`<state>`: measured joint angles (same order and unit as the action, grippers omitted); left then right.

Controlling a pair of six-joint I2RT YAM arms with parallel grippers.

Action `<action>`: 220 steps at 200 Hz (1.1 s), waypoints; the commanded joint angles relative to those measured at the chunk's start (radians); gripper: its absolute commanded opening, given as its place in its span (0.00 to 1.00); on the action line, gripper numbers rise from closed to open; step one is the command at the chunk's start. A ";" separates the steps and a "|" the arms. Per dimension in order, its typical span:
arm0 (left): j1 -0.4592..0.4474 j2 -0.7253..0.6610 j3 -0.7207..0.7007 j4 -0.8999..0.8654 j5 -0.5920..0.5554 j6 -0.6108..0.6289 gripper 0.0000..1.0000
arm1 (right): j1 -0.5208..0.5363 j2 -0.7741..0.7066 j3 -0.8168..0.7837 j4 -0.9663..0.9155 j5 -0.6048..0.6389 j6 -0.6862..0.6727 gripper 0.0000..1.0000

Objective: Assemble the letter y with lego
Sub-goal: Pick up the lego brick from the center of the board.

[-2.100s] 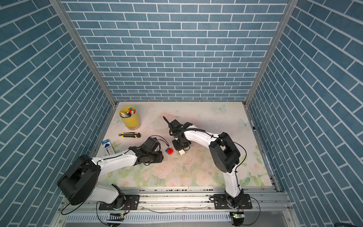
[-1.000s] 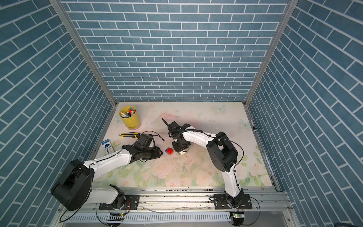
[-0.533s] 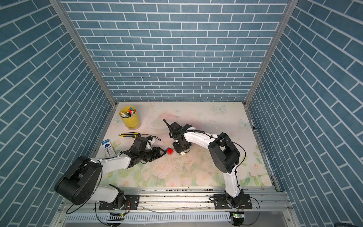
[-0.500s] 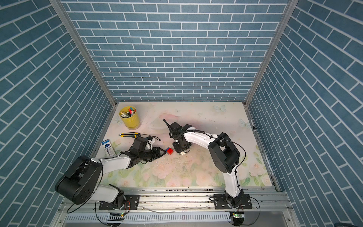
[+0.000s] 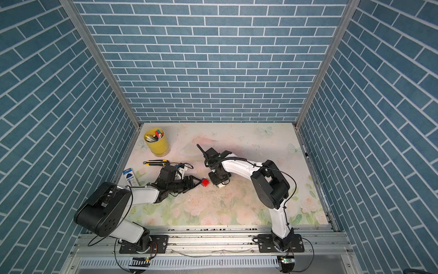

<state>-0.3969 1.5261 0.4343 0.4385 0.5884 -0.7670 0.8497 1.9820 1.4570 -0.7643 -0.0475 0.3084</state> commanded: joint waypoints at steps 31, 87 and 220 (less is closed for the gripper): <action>0.008 0.058 0.004 -0.177 -0.054 0.061 0.66 | -0.003 -0.021 0.011 -0.012 0.001 0.001 0.28; 0.008 0.085 0.014 -0.234 -0.094 0.083 0.63 | -0.003 -0.035 0.030 -0.027 0.000 -0.010 0.28; 0.009 0.127 0.020 -0.299 -0.105 0.137 0.57 | -0.003 -0.093 0.040 -0.007 -0.013 -0.042 0.27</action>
<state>-0.3950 1.5906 0.5045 0.3962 0.5934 -0.6758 0.8497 1.9606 1.4826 -0.7765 -0.0498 0.3054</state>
